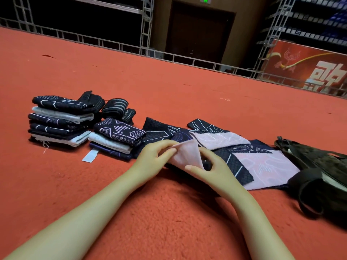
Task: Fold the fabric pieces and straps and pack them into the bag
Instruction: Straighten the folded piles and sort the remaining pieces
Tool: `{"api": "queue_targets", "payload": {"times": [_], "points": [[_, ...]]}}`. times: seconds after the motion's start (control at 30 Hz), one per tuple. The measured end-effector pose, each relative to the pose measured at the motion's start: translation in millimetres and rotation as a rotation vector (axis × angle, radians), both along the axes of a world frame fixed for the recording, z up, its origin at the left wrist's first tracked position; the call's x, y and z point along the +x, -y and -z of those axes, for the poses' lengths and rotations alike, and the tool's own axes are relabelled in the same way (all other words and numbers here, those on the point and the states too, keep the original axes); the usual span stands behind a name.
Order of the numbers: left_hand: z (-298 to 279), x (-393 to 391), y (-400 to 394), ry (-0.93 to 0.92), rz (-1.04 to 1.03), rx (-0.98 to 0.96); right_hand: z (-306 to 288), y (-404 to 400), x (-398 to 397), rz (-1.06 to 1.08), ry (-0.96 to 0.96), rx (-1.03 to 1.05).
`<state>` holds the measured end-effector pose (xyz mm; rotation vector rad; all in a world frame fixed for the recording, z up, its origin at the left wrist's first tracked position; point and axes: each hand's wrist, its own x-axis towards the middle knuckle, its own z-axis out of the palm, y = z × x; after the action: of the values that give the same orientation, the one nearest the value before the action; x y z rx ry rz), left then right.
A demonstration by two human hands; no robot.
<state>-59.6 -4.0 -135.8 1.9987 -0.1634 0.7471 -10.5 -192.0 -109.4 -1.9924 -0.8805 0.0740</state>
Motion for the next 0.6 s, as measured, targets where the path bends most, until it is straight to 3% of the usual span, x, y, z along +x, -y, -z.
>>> {"api": "queue_targets", "payload": {"times": [0.17, 0.27, 0.37, 0.5, 0.6], "points": [[-18.1, -6.4, -12.4, 0.106, -0.151, -0.32, -2.3, -0.3, 3.3, 0.07, 0.157, 0.085], [-20.6, -6.8, -18.9, 0.122, -0.172, -0.429, -2.3, -1.0, 7.0, 0.139, 0.111, 0.198], [-20.6, -7.5, -14.2, 0.117, -0.173, -0.436, 4.5, -4.3, 12.6, 0.229, 0.078, 0.242], [-22.0, -9.7, -8.1, 0.122, -0.181, -0.415, 12.1, -7.1, 12.5, 0.299, 0.428, 0.208], [-25.4, -12.1, -6.3, 0.147, -0.194, -0.416, 11.6, -10.2, 4.6, 0.201, 0.476, 0.215]]}}
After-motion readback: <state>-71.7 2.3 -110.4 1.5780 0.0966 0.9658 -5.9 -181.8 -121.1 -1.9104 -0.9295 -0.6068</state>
